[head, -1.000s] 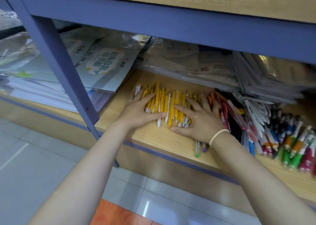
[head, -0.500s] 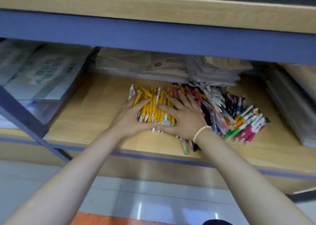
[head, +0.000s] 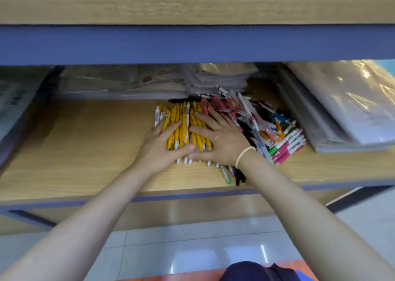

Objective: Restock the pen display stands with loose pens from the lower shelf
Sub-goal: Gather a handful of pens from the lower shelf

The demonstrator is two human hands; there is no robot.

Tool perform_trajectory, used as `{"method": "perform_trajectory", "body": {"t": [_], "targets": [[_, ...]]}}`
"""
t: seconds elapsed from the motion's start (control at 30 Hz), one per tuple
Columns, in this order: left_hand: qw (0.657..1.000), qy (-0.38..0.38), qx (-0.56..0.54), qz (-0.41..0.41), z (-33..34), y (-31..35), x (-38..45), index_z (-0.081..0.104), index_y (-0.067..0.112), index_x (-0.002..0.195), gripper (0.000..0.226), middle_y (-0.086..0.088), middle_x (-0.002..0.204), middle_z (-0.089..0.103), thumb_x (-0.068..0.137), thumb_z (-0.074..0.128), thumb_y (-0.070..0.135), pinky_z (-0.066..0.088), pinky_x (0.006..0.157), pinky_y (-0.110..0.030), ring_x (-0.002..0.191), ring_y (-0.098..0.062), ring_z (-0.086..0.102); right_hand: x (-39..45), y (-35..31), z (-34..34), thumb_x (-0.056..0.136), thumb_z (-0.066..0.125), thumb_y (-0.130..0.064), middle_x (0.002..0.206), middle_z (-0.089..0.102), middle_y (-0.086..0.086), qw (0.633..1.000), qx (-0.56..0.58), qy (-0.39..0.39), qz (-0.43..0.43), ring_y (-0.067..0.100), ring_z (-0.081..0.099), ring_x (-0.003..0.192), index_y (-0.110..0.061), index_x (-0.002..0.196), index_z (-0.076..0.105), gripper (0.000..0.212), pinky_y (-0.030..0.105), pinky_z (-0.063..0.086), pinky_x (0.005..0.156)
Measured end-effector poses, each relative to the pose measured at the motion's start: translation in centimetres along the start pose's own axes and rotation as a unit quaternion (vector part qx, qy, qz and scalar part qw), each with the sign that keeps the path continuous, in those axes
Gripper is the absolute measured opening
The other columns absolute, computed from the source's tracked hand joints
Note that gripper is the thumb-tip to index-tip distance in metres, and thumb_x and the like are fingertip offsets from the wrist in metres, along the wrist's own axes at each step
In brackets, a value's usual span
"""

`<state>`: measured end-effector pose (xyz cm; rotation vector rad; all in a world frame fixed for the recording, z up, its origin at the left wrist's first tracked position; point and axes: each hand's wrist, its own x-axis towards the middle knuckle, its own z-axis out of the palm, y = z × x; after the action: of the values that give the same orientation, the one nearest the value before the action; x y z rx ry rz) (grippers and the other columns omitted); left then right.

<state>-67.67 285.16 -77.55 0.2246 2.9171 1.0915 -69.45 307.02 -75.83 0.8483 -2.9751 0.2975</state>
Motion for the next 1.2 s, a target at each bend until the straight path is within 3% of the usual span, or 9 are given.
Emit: {"method": "perform_trajectory", "body": {"t": [0.1, 0.23, 0.4, 0.5, 0.6, 0.73, 0.87, 1.1, 1.2], "targets": [[1.000, 0.000, -0.014, 0.002, 1.3, 1.3, 0.5, 0.031, 0.051, 0.151, 0.100, 0.007, 0.168, 0.011, 0.062, 0.049, 0.092, 0.018, 0.123, -0.045, 0.154, -0.022, 0.010, -1.0, 1.2, -0.6, 0.075, 0.040, -0.085, 0.165, 0.007, -0.012, 1.000, 0.000, 0.009, 0.006, 0.020, -0.005, 0.153, -0.043, 0.150, 0.033, 0.086, 0.038, -0.007, 0.116], [1.000, -0.002, -0.025, -0.002, 2.6, 2.8, 0.9, 0.031, 0.050, 0.152, 0.099, 0.008, 0.168, 0.011, 0.065, 0.047, 0.094, 0.018, 0.123, -0.046, 0.154, -0.022, 0.009, -2.0, 3.0, -0.9, 0.075, 0.044, -0.084, 0.165, 0.008, -0.010, 1.000, 0.004, 0.011, 0.017, 0.020, -0.005, 0.153, -0.043, 0.149, 0.034, 0.085, 0.043, -0.004, 0.120], [0.999, 0.009, -0.048, 0.007, 3.1, 3.8, 0.7, 0.025, 0.046, 0.155, 0.089, 0.015, 0.168, 0.000, 0.077, 0.057, 0.075, 0.016, 0.121, -0.041, 0.154, -0.014, 0.004, -3.0, 4.0, -1.4, 0.077, 0.046, -0.083, 0.166, 0.005, -0.009, 1.000, -0.007, -0.006, 0.006, 0.020, -0.009, 0.153, -0.043, 0.151, 0.031, 0.085, 0.046, 0.001, 0.121], [0.996, 0.022, -0.086, 0.006, 2.9, 4.1, 0.2, 0.018, 0.047, 0.157, 0.094, 0.017, 0.166, -0.010, 0.079, 0.065, 0.068, 0.014, 0.120, -0.038, 0.153, -0.009, 0.000, -4.6, 4.6, -1.9, 0.079, 0.038, -0.085, 0.166, 0.007, -0.008, 0.999, -0.010, 0.049, -0.014, 0.021, -0.006, 0.153, -0.045, 0.153, 0.024, 0.086, 0.048, 0.006, 0.122], [0.996, 0.028, -0.087, -0.023, 2.8, 4.7, 0.0, 0.008, 0.046, 0.158, 0.102, 0.009, 0.168, -0.009, 0.078, 0.068, 0.066, 0.018, 0.119, -0.042, 0.154, -0.017, 0.002, -6.8, 5.1, -2.2, 0.080, 0.034, -0.086, 0.166, 0.008, -0.006, 0.995, -0.049, 0.085, 0.015, 0.026, -0.006, 0.153, -0.045, 0.154, 0.017, 0.086, 0.050, 0.000, 0.123], [0.997, 0.012, -0.067, -0.038, 3.0, 4.6, 0.4, 0.009, 0.045, 0.158, 0.105, 0.004, 0.166, 0.017, 0.076, 0.071, 0.069, 0.029, 0.116, -0.042, 0.151, -0.022, 0.021, -8.9, 5.1, -1.4, 0.071, 0.018, -0.095, 0.166, -0.004, -0.006, 0.989, -0.077, 0.050, 0.115, 0.034, -0.019, 0.150, -0.052, 0.153, 0.009, 0.093, 0.062, -0.005, 0.119], [0.998, 0.008, -0.047, -0.044, 3.7, 5.0, 0.4, 0.015, 0.056, 0.153, 0.102, 0.001, 0.168, 0.008, 0.071, 0.073, 0.071, 0.029, 0.117, -0.046, 0.152, -0.026, 0.017, -8.8, 5.0, -1.2, 0.066, 0.011, -0.097, 0.166, -0.002, -0.007, 0.986, -0.070, 0.031, 0.145, 0.037, -0.010, 0.151, -0.054, 0.152, 0.006, 0.096, 0.060, -0.004, 0.119], [0.998, 0.014, -0.054, -0.031, 5.5, 7.5, 0.2, 0.018, 0.057, 0.152, 0.093, -0.002, 0.168, -0.003, 0.077, 0.073, 0.065, 0.027, 0.118, -0.042, 0.153, -0.028, 0.013, -8.8, 6.2, -1.2, 0.075, 0.034, -0.087, 0.165, 0.009, -0.008, 0.988, -0.051, 0.052, 0.135, 0.035, -0.001, 0.152, -0.052, 0.151, 0.015, 0.086, 0.058, 0.001, 0.120], [0.998, 0.004, -0.059, -0.030, 5.7, 7.5, 0.3, 0.016, 0.057, 0.153, 0.094, -0.002, 0.168, -0.009, 0.078, 0.072, 0.066, 0.024, 0.120, -0.046, 0.154, -0.030, 0.009, -9.9, 6.0, -1.4, 0.074, 0.034, -0.089, 0.165, 0.009, -0.008, 0.988, -0.041, 0.070, 0.130, 0.032, -0.005, 0.152, -0.051, 0.152, 0.015, 0.089, 0.057, -0.002, 0.119]]}}
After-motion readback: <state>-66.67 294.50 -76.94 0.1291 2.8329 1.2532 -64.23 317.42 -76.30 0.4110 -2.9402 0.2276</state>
